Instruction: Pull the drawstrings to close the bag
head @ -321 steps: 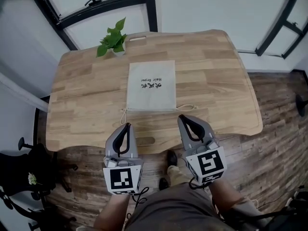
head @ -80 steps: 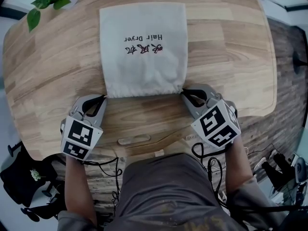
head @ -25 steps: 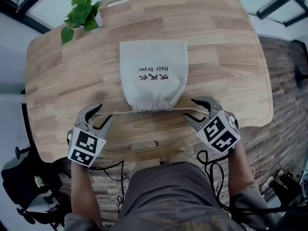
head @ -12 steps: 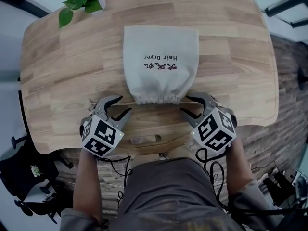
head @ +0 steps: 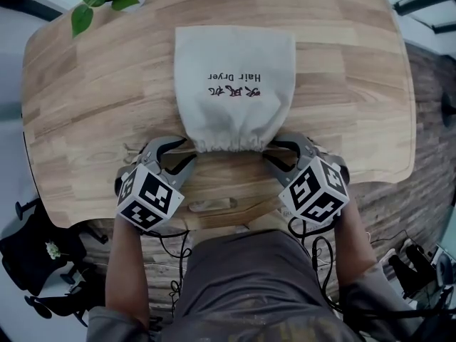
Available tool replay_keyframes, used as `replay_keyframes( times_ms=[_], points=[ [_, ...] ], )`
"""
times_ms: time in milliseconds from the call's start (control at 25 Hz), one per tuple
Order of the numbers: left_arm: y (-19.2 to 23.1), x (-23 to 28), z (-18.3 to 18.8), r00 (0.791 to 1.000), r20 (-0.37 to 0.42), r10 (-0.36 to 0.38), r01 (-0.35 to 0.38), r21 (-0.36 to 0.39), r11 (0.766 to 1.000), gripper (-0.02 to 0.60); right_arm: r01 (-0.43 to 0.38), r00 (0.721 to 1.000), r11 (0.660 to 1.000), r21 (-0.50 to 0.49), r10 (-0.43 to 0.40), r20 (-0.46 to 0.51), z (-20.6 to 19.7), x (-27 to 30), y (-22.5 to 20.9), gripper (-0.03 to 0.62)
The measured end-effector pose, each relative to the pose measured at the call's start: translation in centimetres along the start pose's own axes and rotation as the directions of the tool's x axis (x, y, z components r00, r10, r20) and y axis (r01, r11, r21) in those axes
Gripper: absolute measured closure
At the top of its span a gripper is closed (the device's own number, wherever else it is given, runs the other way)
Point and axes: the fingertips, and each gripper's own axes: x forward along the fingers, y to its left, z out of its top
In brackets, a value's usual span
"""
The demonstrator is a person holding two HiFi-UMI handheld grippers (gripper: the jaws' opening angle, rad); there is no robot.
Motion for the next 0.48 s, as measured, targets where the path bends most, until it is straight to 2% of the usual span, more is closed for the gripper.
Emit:
replay_keyframes(
  times_ms=[240,360,480],
  points=[
    [-0.26,0.09,0.08,1.0,-0.011,-0.014,0.014,0.029,0.999,0.444,-0.011,1.0,1.0,-0.024,0.011,0.012,0.47,0.3,0.22,0.465],
    [-0.44,0.2,0.11,1.0,-0.011,-0.004,0.005,0.05,0.999,0.568,-0.011,1.0,0.999,-0.031,0.011,0.018,0.55,0.36,0.24,0.497],
    [-0.44,0.23,0.05,1.0,-0.008,-0.001,0.002,0.062,0.998,0.569,-0.009,1.0,0.999,-0.036,0.01,0.021,0.62,0.46,0.29,0.517]
  ],
)
